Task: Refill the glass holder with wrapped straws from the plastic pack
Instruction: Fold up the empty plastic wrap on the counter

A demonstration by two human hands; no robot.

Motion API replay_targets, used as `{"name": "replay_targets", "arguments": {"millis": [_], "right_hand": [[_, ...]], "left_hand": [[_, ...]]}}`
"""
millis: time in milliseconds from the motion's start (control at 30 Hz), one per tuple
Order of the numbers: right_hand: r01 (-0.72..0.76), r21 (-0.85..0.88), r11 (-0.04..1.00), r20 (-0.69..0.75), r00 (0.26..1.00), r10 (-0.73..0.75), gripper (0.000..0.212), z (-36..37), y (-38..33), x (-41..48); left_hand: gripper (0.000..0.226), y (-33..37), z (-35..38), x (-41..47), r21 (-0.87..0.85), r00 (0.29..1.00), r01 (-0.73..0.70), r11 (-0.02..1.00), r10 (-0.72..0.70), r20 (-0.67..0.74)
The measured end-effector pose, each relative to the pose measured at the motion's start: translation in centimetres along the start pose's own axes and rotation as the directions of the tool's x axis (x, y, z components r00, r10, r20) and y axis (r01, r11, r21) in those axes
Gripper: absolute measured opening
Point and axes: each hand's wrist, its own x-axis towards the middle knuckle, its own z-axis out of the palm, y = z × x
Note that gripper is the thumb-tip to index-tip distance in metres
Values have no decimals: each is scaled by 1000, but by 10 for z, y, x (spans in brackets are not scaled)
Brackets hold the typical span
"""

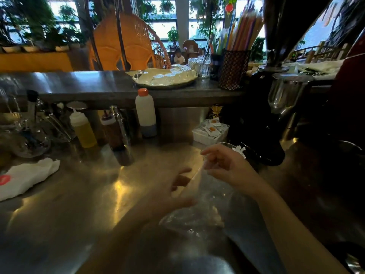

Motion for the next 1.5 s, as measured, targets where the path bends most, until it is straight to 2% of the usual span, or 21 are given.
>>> {"name": "replay_targets", "arguments": {"millis": [133,233,300,367,467,567,667,800,867,967,1033,1100,1200,1333,1433,1500], "right_hand": [[73,-73,995,19,997,-72,47,2,-19,6],[45,-151,987,-17,999,-48,50,-3,-18,6],[-14,-147,989,-39,999,8,56,-8,-11,5],[-78,-13,997,-70,995,76,59,-11,-4,2],[-138,272,952,-99,980,170,56,-7,8,-2],[-174,390,904,-56,976,212,53,6,19,-6],[-193,440,877,-86,963,256,49,27,31,-8],[-211,429,878,-170,936,308,13,53,54,-10],[-265,399,878,-178,917,357,19,66,68,-11],[-367,350,862,-172,880,444,23,84,86,-16],[-405,306,862,-192,860,472,29,96,95,-18],[-427,283,859,-215,844,491,37,106,100,-18],[-412,256,874,-238,850,470,36,115,103,-14],[-393,208,896,-194,881,432,28,120,105,0],[-396,184,899,-200,881,429,21,121,111,20],[-388,105,916,-223,888,401,24,122,115,37]], "left_hand": [[27,1,17,5,-4,987,-56,998,55,-149],[25,-1,13,6,-12,967,-96,995,90,-239],[26,-1,7,5,-102,947,-108,989,72,-312],[21,-1,0,2,-245,924,-128,961,26,-382],[14,-3,-9,-1,-499,907,-189,846,-45,-419],[20,-4,-11,-3,-645,921,-201,737,-82,-381],[18,-9,-8,-4,-699,925,-177,693,-126,-359],[21,-23,-4,-9,-716,916,-54,696,-251,-313],[32,-34,-2,-14,-729,900,37,684,-340,-273],[37,-51,2,-23,-614,840,223,757,-469,-273],[44,-61,5,-29,-583,805,288,760,-521,-282],[52,-67,9,-35,-571,783,305,762,-542,-306],[42,-73,8,-38,-542,730,293,788,-550,-405],[19,-85,0,-32,-445,736,328,833,-521,-433],[18,-88,-10,-22,-421,749,306,854,-489,-448],[22,-89,-19,-11,-385,758,295,874,-460,-463]]}}
